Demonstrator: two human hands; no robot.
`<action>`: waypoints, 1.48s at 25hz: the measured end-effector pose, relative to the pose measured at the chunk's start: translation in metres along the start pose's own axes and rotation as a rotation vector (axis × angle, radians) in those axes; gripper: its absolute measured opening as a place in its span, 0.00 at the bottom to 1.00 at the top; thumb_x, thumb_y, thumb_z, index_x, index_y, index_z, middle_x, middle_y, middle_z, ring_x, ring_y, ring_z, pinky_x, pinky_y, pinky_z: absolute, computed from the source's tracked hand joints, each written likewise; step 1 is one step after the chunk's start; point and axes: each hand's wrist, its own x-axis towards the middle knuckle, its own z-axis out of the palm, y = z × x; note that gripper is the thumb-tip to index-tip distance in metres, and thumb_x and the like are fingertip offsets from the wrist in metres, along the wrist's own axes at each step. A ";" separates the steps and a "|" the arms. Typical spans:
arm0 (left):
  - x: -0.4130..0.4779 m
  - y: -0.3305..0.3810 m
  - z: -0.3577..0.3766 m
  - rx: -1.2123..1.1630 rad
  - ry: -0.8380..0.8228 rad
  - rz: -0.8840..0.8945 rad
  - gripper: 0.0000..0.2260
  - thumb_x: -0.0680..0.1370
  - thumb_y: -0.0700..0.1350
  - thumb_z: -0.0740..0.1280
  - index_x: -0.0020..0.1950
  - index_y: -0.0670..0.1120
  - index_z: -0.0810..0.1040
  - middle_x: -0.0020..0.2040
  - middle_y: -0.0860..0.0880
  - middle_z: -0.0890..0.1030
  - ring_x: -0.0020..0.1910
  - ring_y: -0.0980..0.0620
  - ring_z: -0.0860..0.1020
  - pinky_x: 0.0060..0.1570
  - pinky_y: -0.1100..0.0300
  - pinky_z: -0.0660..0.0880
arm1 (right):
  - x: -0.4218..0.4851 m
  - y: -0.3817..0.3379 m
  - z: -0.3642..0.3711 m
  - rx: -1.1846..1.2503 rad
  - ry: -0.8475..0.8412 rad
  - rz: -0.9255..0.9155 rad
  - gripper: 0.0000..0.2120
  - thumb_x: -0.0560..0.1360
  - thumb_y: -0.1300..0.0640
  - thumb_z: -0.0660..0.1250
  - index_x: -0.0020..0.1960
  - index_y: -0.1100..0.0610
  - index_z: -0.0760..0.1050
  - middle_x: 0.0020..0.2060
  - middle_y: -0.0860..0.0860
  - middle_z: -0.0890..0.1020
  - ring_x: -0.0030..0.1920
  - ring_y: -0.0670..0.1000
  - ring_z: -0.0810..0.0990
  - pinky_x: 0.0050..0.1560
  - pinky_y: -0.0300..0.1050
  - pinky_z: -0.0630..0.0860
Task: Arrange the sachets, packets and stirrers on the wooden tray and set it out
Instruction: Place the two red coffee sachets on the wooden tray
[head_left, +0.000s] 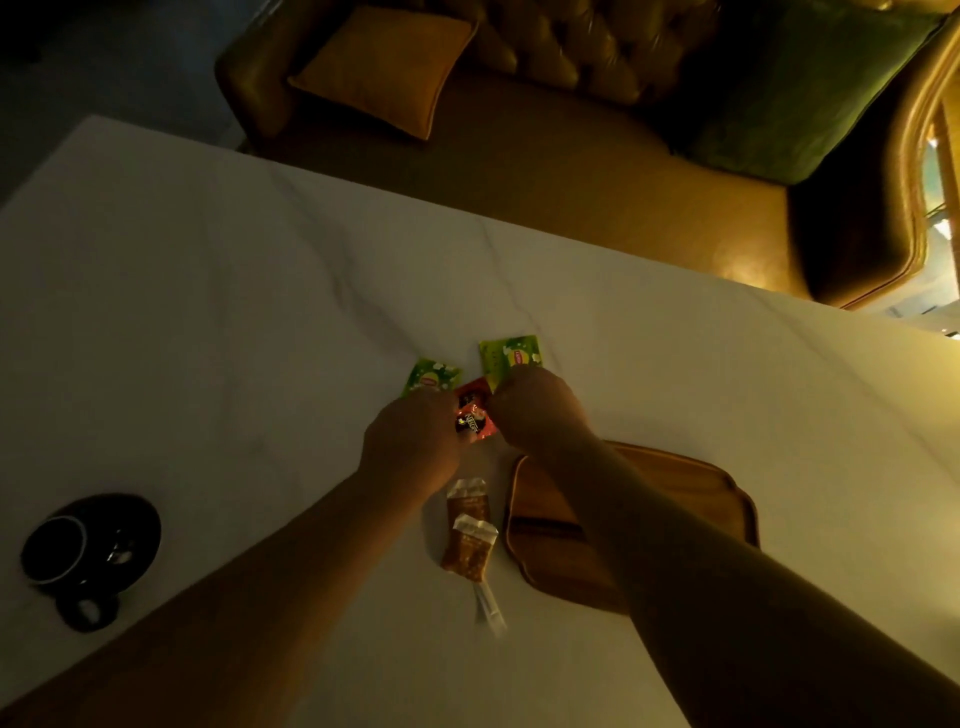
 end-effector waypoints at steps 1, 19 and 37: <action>-0.004 0.000 -0.005 -0.041 -0.021 -0.016 0.13 0.76 0.59 0.66 0.46 0.50 0.77 0.38 0.50 0.76 0.44 0.45 0.80 0.38 0.57 0.69 | -0.009 0.002 -0.006 0.088 0.043 -0.026 0.08 0.74 0.53 0.66 0.47 0.56 0.79 0.42 0.54 0.83 0.44 0.55 0.82 0.42 0.49 0.79; -0.060 0.070 0.031 -0.038 0.030 -0.094 0.18 0.74 0.66 0.61 0.47 0.51 0.71 0.37 0.54 0.74 0.33 0.53 0.73 0.29 0.58 0.67 | -0.106 0.147 -0.047 -0.052 0.195 -0.018 0.17 0.77 0.51 0.64 0.65 0.44 0.71 0.60 0.48 0.78 0.58 0.52 0.77 0.53 0.46 0.75; -0.097 0.085 0.056 0.140 -0.003 0.409 0.26 0.72 0.54 0.69 0.68 0.46 0.75 0.70 0.43 0.74 0.71 0.38 0.69 0.64 0.42 0.72 | -0.132 0.172 -0.008 -0.450 -0.024 -0.367 0.37 0.72 0.39 0.61 0.78 0.44 0.53 0.78 0.51 0.59 0.78 0.59 0.52 0.72 0.62 0.63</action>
